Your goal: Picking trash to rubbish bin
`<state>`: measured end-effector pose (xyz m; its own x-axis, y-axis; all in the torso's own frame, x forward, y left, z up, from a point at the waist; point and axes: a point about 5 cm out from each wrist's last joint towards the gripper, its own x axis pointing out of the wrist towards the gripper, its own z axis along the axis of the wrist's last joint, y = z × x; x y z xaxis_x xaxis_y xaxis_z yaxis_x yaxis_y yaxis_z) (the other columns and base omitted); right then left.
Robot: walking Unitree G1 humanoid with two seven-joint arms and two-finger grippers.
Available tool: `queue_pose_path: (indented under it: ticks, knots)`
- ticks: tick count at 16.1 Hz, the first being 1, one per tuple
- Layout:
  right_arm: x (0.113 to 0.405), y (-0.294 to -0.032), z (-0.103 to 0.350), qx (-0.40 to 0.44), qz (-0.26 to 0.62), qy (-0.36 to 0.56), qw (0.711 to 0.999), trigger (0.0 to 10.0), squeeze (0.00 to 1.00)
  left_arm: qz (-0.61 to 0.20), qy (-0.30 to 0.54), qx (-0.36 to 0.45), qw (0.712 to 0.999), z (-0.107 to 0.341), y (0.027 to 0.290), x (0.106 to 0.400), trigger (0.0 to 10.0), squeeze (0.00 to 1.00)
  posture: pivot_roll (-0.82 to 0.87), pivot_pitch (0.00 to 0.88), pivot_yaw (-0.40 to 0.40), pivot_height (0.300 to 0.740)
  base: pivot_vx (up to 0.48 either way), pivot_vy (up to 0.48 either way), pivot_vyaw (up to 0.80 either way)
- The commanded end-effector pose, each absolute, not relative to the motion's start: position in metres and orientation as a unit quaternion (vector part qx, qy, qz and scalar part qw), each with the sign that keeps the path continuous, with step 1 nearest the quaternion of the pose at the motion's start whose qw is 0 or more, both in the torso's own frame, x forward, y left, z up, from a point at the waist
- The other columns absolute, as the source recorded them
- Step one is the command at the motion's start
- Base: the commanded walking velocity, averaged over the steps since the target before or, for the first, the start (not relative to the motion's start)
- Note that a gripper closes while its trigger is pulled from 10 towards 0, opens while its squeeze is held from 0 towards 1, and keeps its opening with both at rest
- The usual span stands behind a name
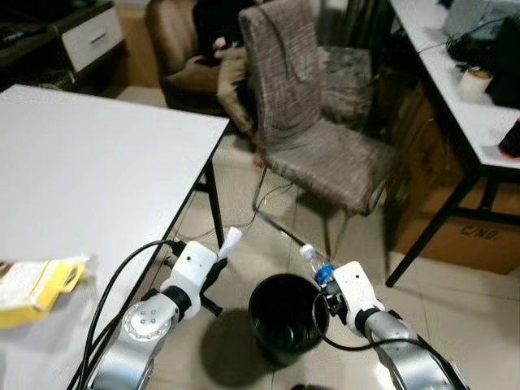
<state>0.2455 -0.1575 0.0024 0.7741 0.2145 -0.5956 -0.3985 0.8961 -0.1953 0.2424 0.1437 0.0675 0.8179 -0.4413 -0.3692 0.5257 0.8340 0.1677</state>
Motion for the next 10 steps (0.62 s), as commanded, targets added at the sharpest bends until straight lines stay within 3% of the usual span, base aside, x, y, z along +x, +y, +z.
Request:
queue_pose_path:
  ticks: [1, 7, 8, 9, 10]
  knots:
    - [0.254, -0.161, -0.001, -0.176, 0.16, 0.294, 0.926, 10.0, 0.0, -0.271, 0.153, 0.136, 0.941, 0.073, 0.14, 0.242, 10.0, 0.0, -0.07, 0.114, 0.018, 0.74, 0.0, 0.0, 0.0]
    - [0.285, -0.168, -0.001, -0.175, 0.131, 0.292, 0.931, 10.0, 0.0, -0.272, 0.145, 0.142, 0.941, 0.077, 0.14, 0.242, 10.0, 0.0, -0.05, 0.109, 0.011, 0.74, 0.0, 0.0, 0.0]
    - [0.289, -0.165, 0.001, -0.16, 0.136, 0.284, 0.936, 10.0, 0.81, -0.27, 0.145, 0.142, 0.941, 0.077, 0.14, 0.242, 10.0, 0.0, -0.05, 0.107, 0.011, 0.74, 0.0, 0.0, 0.0]
    - [0.291, -0.163, 0.002, -0.154, 0.138, 0.281, 0.937, 10.0, 0.81, -0.271, 0.145, 0.142, 0.941, 0.077, 0.14, 0.242, 10.0, 0.0, -0.05, 0.106, 0.011, 0.74, 0.0, 0.0, 0.0]
    - [0.295, -0.161, 0.004, -0.149, 0.14, 0.274, 0.94, 10.0, 1.0, -0.273, 0.144, 0.143, 0.94, 0.077, 0.138, 0.242, 10.0, 0.0, -0.05, 0.102, 0.009, 0.74, 0.0, 0.0, 0.0]
